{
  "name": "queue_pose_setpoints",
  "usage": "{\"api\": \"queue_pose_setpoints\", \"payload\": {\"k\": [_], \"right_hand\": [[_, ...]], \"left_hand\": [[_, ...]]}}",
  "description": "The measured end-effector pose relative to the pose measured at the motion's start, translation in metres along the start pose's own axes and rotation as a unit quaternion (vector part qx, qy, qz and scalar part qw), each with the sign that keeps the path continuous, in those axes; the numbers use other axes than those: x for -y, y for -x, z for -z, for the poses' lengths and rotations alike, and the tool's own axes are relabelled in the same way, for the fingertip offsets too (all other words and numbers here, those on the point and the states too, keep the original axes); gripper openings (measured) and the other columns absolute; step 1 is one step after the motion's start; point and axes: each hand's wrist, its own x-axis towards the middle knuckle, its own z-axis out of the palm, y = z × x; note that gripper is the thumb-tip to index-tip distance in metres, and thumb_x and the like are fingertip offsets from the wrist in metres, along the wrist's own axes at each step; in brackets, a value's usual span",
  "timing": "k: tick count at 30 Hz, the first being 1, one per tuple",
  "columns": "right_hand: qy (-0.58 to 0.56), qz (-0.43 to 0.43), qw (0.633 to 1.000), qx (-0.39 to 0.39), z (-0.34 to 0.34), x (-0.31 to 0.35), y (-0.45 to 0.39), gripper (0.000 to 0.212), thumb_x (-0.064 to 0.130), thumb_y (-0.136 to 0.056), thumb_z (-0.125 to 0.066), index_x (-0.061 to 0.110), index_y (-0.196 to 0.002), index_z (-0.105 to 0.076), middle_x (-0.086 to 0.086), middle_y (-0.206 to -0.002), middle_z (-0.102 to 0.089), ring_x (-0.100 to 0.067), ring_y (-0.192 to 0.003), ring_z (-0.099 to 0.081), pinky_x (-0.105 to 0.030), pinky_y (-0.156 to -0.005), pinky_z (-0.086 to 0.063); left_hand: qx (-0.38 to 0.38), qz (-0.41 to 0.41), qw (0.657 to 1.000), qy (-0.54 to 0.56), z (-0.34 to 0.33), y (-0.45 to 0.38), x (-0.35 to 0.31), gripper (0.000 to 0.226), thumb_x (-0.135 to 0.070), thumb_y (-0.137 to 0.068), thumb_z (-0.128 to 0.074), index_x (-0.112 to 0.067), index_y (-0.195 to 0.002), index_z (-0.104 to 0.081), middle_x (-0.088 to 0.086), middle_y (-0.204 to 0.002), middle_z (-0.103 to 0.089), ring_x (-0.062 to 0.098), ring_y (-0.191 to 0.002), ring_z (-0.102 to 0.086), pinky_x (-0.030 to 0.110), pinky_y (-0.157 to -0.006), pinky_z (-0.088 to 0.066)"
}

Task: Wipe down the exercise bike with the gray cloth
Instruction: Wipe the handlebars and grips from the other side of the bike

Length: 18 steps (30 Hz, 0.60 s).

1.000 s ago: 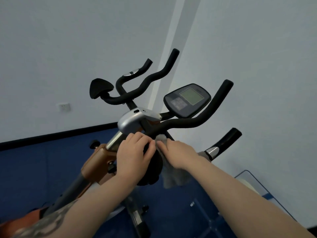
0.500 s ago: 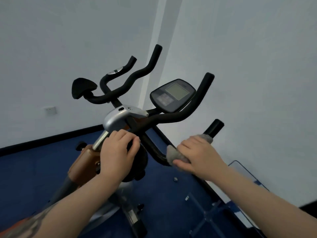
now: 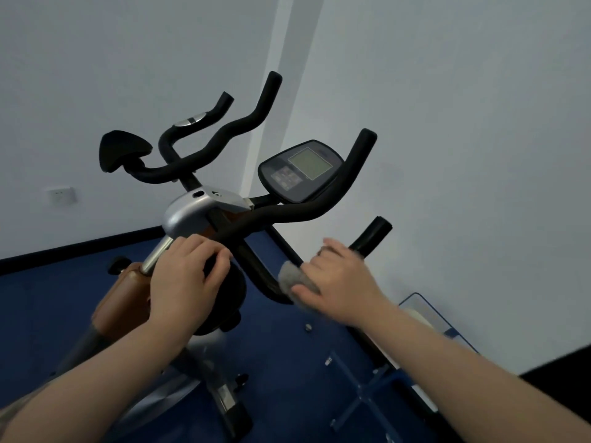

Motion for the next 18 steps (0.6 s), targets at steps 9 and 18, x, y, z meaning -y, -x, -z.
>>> {"api": "queue_pose_setpoints", "payload": {"k": [9,18], "right_hand": [[0.01,-0.157,0.987,0.028,0.0,0.028,-0.001,0.048,0.037,-0.099,-0.034,0.011,-0.076,-0.067,-0.004,-0.067,-0.064,-0.025,-0.073,-0.059,-0.046,-0.11,-0.034],[-0.133,-0.225,0.923,0.281,-0.018,0.063,-0.079,0.052,0.038,-0.104,-0.011,0.013,-0.129,-0.049,-0.017,-0.117,-0.064,-0.036,-0.103,-0.06,-0.04,-0.074,-0.041]], "left_hand": [[0.001,0.01,1.0,0.013,0.004,0.0,-0.005,0.029,-0.031,-0.092,-0.047,-0.016,-0.08,-0.069,-0.005,-0.08,-0.061,0.012,-0.075,-0.048,0.031,-0.068,-0.039],[0.001,0.09,0.996,0.006,0.004,0.002,-0.008,0.021,-0.027,-0.093,-0.052,-0.016,-0.084,-0.067,-0.007,-0.081,-0.056,0.003,-0.076,-0.042,0.016,-0.067,-0.03]]}}
